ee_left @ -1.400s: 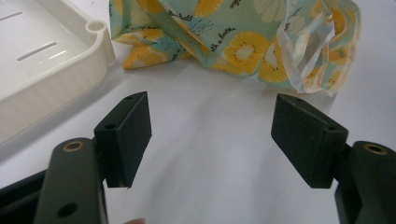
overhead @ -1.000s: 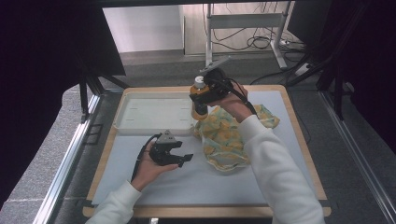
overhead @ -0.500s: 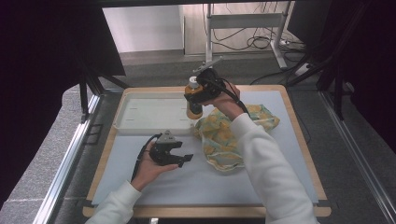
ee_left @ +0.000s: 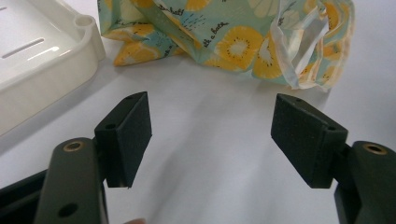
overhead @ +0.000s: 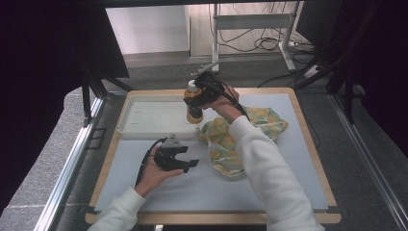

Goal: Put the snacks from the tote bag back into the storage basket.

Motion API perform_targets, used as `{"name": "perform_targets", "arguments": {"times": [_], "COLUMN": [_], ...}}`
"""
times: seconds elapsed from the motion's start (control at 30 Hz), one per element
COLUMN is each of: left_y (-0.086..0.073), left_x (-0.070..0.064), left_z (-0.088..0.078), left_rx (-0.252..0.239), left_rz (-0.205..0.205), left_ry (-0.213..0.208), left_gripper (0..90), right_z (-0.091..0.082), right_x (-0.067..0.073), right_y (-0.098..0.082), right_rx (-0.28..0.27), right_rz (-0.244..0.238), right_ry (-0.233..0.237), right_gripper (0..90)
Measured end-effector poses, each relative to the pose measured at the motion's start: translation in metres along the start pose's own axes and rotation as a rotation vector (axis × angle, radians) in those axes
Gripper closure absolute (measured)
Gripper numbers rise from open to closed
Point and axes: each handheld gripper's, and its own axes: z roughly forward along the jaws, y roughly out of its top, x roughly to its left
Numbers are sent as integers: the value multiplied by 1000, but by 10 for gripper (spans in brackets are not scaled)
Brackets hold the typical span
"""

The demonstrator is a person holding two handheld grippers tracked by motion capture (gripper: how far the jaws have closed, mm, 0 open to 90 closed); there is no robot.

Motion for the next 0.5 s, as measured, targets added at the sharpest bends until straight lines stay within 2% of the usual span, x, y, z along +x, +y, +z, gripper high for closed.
{"name": "perform_targets", "arguments": {"times": [0.5], "left_y": [-1], "left_x": [1], "left_z": [0], "left_rx": [5], "left_rz": [-4], "left_ry": [-7], "left_gripper": [291], "right_z": [33], "right_x": [1], "right_y": [-4], "right_rx": [45], "right_rz": [16], "right_ry": [7], "right_gripper": [302]}}
